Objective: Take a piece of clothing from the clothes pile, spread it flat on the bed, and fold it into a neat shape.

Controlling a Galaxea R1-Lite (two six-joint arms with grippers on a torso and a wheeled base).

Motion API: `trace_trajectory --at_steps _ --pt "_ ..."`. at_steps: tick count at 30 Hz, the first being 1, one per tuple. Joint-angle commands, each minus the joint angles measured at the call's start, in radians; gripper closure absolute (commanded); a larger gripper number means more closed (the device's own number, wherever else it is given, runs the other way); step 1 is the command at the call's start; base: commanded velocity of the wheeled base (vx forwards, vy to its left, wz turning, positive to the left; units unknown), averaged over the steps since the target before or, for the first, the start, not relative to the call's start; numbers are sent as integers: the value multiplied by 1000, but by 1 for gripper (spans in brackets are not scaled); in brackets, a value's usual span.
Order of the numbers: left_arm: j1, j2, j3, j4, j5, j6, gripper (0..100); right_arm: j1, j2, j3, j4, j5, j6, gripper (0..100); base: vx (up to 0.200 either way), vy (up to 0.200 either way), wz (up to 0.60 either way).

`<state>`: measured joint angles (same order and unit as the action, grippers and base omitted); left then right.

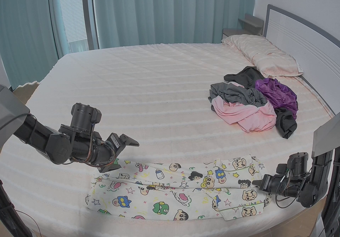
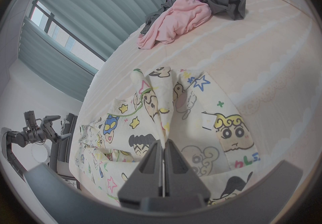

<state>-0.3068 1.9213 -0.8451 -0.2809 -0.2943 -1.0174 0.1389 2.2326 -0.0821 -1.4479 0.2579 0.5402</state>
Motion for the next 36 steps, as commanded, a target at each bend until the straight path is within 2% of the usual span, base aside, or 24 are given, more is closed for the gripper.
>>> trace_trajectory --at_steps 1,8,9,15,16,17,20,21,22,23,25,27,28,29,32,36 --pt "11 -30 6 -1 1 2 0 -7 -5 13 0 0 -16 100 0 0 0" --pt "46 -31 9 -1 1 5 0 -7 -2 24 0 -2 -37 100 0 0 0" --pt "57 -31 9 -1 0 5 0 -7 -2 24 0 -2 -37 0 0 0 0" --pt "114 -27 11 -4 -2 43 0 -7 -7 27 -2 -2 -39 0 0 0 0" --pt "152 -24 11 0 -8 86 0 -9 -7 27 -11 -2 -39 0 0 0 0" --pt "152 -24 11 0 -8 86 0 -9 -7 27 -11 -2 -39 0 0 0 0" --pt "202 -16 23 12 -8 226 0 -12 -31 24 -16 -5 -39 0 0 0 0" --pt "202 -16 23 12 -8 226 0 -12 -31 24 -16 -5 -39 0 0 0 0" --pt "233 -7 27 26 -8 315 0 -16 -42 21 -16 -9 -39 0 0 0 0" --pt "233 -7 27 26 -8 315 0 -16 -42 21 -16 -9 -39 0 0 0 0" --pt "278 24 40 75 -9 473 0 -18 -56 18 -16 -11 -39 0 0 0 0" --pt "282 31 43 86 -9 505 0 -16 -56 18 -16 -11 -37 0 0 0 0" --pt "301 61 58 112 -13 614 0 -16 -54 16 -16 -11 -37 0 0 0 0" --pt "305 70 64 115 -14 652 0 -16 -53 16 -16 -11 -37 0 0 0 0" --pt "311 97 80 117 -28 731 0 -16 -53 16 -16 -9 -37 0 0 0 0" --pt "313 134 69 115 -29 766 0 -15 -53 15 -16 -9 -37 0 0 0 0"
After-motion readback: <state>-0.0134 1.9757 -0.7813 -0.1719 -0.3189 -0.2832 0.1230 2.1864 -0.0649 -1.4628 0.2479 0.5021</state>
